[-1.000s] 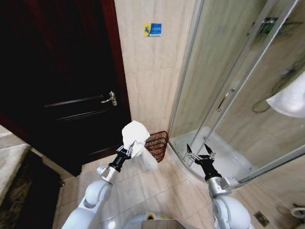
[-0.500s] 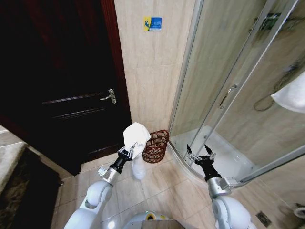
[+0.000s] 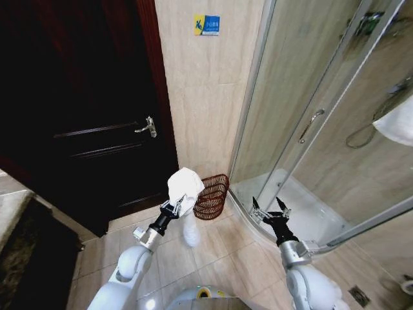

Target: Discard the used towel into the hamper.

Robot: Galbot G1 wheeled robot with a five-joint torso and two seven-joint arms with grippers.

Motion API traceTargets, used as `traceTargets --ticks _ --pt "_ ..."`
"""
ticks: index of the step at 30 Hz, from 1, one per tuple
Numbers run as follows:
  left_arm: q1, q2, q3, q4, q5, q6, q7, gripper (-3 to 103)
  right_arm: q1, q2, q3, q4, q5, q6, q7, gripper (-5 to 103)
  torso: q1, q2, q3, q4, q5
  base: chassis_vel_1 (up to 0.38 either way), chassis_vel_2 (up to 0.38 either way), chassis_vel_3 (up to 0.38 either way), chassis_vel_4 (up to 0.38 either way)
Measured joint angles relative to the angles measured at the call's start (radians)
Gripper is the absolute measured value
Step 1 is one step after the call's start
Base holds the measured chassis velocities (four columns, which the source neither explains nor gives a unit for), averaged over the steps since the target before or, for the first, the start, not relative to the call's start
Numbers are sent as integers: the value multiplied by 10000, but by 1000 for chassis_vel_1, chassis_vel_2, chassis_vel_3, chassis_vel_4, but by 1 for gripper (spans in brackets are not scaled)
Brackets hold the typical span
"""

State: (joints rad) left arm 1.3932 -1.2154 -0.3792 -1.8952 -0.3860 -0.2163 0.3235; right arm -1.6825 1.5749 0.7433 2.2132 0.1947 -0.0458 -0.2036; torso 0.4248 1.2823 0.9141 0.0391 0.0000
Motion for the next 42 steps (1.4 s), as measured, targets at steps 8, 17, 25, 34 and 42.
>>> traceTargets --ticks 8,17,25,34,42 --pt "-133 -42 -1 240 -26 -267 -122 9 -54 8 13 -135 -116 191 7 100 -105 -205 -104 0 0 0 0 0 0" --pt "-105 -4 26 145 -29 -307 -33 9 -226 -2 47 -192 -202 383 -126 100 -101 -176 -91 0 0 0 0 0 0" --pt "-211 202 87 14 -45 -163 169 9 -320 2 40 -64 -213 396 -117 100 -70 -142 -67 -3 -1 -101 100 108 -106" --pt "-412 271 589 62 36 -29 398 9 -445 51 -19 -32 -250 617 -97 100 -56 -110 -53 -1 0 -75 81 75 -72" --pt "-1634 385 2221 1059 193 368 -216 9 -517 65 -48 -34 -289 693 -82 100 -61 -90 -47 3 2 25 -12 -6 12"
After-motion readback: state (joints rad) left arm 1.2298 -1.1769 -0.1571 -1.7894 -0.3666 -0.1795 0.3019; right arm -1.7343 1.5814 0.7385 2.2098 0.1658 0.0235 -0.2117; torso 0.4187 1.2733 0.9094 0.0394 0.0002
